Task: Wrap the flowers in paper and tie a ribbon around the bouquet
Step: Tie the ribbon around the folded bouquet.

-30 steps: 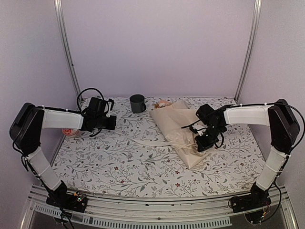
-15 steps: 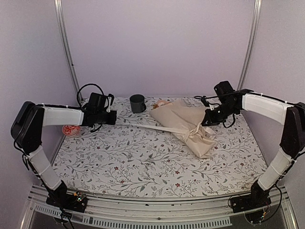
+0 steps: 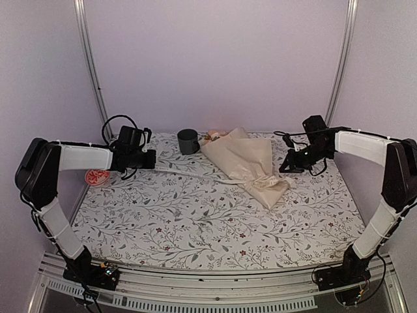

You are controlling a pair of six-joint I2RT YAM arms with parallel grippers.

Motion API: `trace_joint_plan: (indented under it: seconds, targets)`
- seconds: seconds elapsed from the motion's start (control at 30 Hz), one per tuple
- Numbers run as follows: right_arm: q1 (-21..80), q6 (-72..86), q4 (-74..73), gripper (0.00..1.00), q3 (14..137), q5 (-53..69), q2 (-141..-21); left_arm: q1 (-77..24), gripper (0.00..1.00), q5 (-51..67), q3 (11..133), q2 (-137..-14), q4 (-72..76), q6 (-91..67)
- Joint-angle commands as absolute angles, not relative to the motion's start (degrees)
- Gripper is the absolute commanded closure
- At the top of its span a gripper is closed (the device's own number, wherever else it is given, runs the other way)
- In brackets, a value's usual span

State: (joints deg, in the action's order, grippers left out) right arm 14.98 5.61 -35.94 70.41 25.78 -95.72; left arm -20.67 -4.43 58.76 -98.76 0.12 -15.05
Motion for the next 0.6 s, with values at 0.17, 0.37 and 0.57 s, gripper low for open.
trace_joint_plan:
  seconds: [0.17, 0.37, 0.57]
  targets:
    - [14.67, 8.99, -38.11, 0.99, 66.24, 19.94, -95.71, -20.21, 1.0, -3.9, 58.53, -99.55, 0.16, -15.58]
    - [16.17, 6.63, -37.58, 0.84, 68.91, 21.26, -95.4, -20.38, 1.0, -2.57, 58.91, -99.29, 0.53, -15.53]
    - [19.51, 9.24, -36.96, 0.7, 73.29, 12.61, -102.64, -20.79, 1.0, -0.96, 58.92, -99.54, 0.7, -16.2]
